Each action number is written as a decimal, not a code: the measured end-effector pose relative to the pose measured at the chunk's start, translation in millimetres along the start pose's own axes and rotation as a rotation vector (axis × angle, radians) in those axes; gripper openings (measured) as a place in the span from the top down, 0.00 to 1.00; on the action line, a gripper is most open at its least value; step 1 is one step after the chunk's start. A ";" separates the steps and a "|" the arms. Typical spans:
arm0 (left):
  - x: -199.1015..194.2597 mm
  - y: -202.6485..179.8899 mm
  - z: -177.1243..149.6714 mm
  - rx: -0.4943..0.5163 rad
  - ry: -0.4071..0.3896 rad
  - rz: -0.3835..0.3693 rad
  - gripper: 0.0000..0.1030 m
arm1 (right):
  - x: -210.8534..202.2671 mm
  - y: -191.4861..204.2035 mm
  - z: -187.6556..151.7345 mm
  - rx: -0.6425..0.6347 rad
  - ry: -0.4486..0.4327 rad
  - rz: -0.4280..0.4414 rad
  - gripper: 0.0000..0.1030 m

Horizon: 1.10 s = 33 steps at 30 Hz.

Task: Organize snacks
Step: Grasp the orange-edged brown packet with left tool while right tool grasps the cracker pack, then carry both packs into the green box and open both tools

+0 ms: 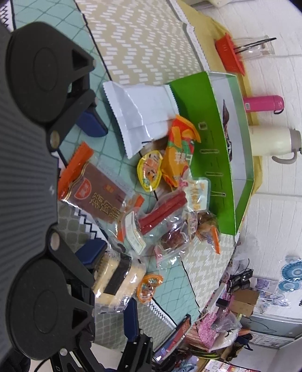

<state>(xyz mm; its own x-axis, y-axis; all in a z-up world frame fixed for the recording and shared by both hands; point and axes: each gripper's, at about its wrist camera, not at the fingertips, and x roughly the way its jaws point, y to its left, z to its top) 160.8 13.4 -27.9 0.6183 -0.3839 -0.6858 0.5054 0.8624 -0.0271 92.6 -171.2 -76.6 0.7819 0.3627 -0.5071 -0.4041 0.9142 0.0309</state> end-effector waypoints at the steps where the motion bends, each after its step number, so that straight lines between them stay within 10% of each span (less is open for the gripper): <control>1: 0.0 -2.7 -0.6 0.015 0.007 0.019 0.11 | 0.9 0.6 0.2 0.000 -0.002 0.000 0.00; 5: -6.7 -8.6 -1.9 0.039 -0.005 -0.015 0.34 | 3.8 1.7 1.3 0.000 -0.004 -0.002 0.00; 14: -0.8 -11.2 -0.4 0.056 -0.023 -0.033 0.29 | 7.0 2.1 2.1 -0.007 -0.012 -0.011 0.00; 20: -6.1 -23.0 -1.1 0.076 -0.044 -0.015 0.56 | 7.1 -0.8 1.4 -0.011 -0.031 -0.016 0.06; 24: -25.0 -19.0 -2.7 0.016 -0.077 -0.054 0.96 | -5.6 -7.9 4.1 0.051 -0.040 0.037 0.07; 30: -29.7 -16.3 -5.3 0.026 -0.048 -0.033 0.96 | -29.4 -10.3 18.0 0.051 -0.125 0.034 0.07; 32: -23.6 -17.5 -6.5 0.033 -0.043 -0.026 0.90 | -30.8 -13.4 20.9 0.059 -0.137 0.024 0.07; 33: -22.0 -18.2 -6.2 0.036 -0.053 -0.020 0.68 | -30.0 -14.8 21.1 0.065 -0.135 0.020 0.07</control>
<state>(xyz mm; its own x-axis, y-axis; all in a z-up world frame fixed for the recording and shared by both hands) 134.3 8.2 -16.8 0.6388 -0.4185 -0.6457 0.5382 0.8427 -0.0136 85.2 -191.8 -43.7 0.8326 0.3981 -0.3851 -0.3919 0.9147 0.0982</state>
